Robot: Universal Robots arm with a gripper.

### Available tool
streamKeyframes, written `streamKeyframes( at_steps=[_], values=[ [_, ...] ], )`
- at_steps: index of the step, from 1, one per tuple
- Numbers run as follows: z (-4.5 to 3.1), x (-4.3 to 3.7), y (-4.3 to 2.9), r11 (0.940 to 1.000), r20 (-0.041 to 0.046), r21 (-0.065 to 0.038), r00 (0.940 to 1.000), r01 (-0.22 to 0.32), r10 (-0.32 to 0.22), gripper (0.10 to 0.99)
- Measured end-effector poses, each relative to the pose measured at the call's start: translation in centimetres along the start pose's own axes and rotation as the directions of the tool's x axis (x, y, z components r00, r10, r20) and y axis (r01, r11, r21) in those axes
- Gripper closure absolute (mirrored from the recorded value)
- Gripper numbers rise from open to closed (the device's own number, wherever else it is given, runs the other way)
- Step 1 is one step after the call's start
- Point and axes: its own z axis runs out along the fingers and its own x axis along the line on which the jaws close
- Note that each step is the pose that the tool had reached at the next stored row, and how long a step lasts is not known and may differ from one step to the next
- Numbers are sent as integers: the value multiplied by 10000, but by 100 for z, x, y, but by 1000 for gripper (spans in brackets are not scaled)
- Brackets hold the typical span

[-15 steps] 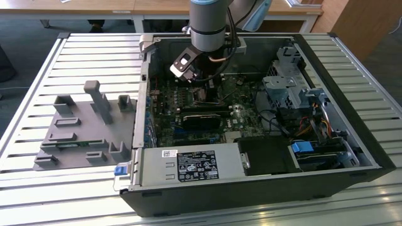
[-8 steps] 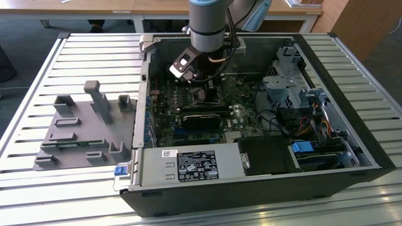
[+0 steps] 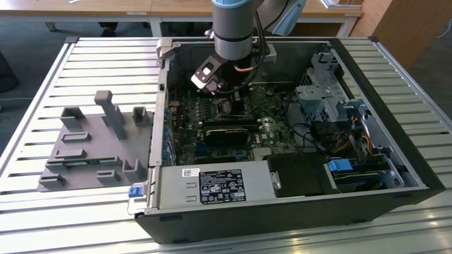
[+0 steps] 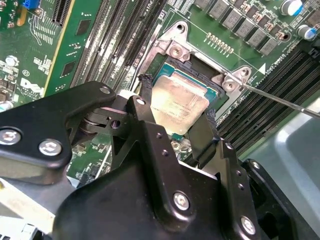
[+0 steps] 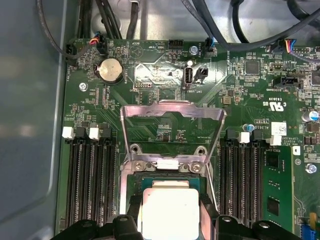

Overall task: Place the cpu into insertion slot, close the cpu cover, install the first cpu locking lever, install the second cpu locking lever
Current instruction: 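Place the cpu into insertion slot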

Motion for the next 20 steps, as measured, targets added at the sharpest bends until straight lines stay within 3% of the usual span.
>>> streamKeyframes(
  at_steps=[14, 20],
  values=[
    [16, 0, 0, 10000, 0, 1, 10000, 0, 0, 549],
    [17, 0, 0, 10000, 1, 1, 10000, 1, -1, 475]
  ],
)
